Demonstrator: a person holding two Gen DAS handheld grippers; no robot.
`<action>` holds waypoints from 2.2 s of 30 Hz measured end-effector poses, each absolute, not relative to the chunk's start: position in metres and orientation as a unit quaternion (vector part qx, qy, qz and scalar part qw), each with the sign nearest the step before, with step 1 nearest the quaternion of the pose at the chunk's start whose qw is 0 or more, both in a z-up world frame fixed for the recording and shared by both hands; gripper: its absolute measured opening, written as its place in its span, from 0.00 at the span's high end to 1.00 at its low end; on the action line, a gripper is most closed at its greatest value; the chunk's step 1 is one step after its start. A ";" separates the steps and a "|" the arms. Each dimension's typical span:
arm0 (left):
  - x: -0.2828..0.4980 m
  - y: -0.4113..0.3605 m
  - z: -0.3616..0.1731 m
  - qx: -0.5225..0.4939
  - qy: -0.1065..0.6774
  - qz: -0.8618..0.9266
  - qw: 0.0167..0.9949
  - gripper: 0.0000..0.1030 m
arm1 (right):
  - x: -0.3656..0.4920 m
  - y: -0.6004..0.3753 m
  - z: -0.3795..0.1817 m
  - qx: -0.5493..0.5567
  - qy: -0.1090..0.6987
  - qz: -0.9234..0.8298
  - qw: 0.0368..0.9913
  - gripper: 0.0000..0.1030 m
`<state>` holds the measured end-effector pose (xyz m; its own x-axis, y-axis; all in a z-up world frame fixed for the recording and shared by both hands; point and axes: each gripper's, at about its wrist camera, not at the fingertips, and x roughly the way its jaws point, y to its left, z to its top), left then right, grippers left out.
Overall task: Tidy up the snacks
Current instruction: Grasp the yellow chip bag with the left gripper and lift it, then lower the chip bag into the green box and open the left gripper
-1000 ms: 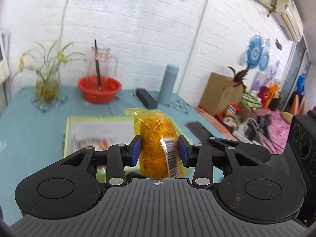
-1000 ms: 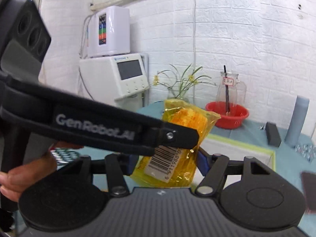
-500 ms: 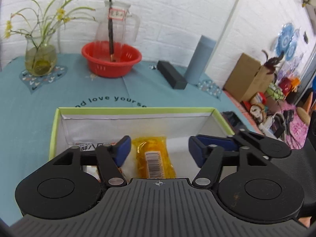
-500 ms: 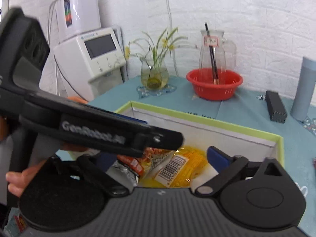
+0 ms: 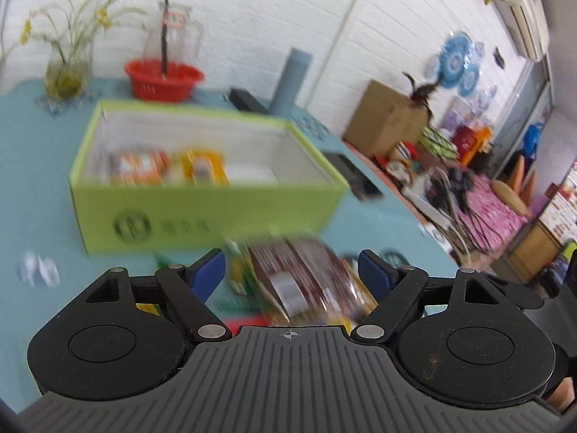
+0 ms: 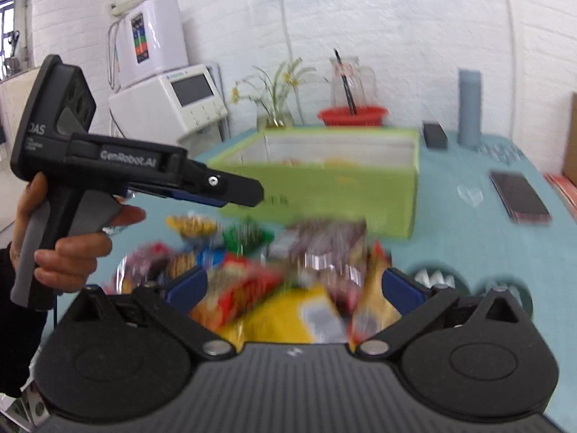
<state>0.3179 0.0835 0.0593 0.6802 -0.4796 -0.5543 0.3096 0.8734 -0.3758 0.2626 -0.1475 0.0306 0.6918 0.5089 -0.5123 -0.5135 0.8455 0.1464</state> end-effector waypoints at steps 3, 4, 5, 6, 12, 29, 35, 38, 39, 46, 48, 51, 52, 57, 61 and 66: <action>0.287 0.072 0.036 -0.154 0.366 -0.219 0.891 0.34 | 0.243 -0.156 0.010 -0.009 0.298 0.250 0.921 0.00; 0.279 0.070 0.030 -0.165 0.374 -0.218 0.886 0.35 | 0.243 -0.157 0.005 -0.009 0.308 0.244 0.920 0.00; 0.270 0.068 0.025 -0.177 0.381 -0.217 0.881 0.35 | 0.244 -0.158 -0.001 -0.010 0.314 0.244 0.917 0.00; 0.264 0.068 0.021 -0.188 0.384 -0.216 0.878 0.35 | 0.247 -0.158 -0.006 -0.014 0.318 0.245 0.916 0.00; 0.250 0.064 0.017 -0.207 0.397 -0.201 0.871 0.38 | 0.254 -0.142 -0.022 -0.038 0.333 0.255 0.907 0.00; 0.249 0.047 0.031 -0.170 0.380 -0.235 0.879 0.38 | 0.219 -0.137 -0.017 0.017 0.318 0.278 0.906 0.01; 0.276 0.030 0.010 -0.164 0.425 -0.231 0.860 0.63 | 0.222 -0.125 -0.021 0.009 0.319 0.286 0.904 0.01; 0.276 0.030 0.003 -0.163 0.432 -0.223 0.858 0.74 | 0.220 -0.127 -0.023 0.012 0.323 0.292 0.900 0.01; 0.273 0.031 0.002 -0.164 0.435 -0.227 0.856 0.75 | 0.217 -0.128 -0.022 0.011 0.322 0.295 0.900 0.01; 0.249 0.031 -0.001 -0.157 0.445 -0.234 0.850 0.53 | 0.203 -0.140 -0.022 0.007 0.321 0.281 0.904 0.01; 0.251 0.033 0.004 -0.149 0.434 -0.216 0.862 0.46 | 0.203 -0.139 -0.023 0.002 0.323 0.268 0.907 0.01; 0.249 0.034 0.003 -0.147 0.437 -0.228 0.858 0.44 | 0.198 -0.138 -0.025 0.010 0.325 0.272 0.906 0.01; 0.248 0.033 0.000 -0.146 0.440 -0.232 0.855 0.46 | 0.198 -0.138 -0.028 0.012 0.325 0.272 0.905 0.01; 0.243 0.028 -0.002 -0.166 0.447 -0.264 0.838 0.83 | 0.194 -0.130 -0.023 -0.010 0.307 0.256 0.917 0.24; 0.236 0.029 0.025 -0.160 0.409 -0.281 0.853 0.83 | 0.190 -0.134 0.003 -0.017 0.276 0.258 0.926 0.25; 0.253 0.034 0.061 -0.149 0.366 -0.275 0.876 0.82 | 0.216 -0.123 0.031 -0.037 0.239 0.267 0.933 0.24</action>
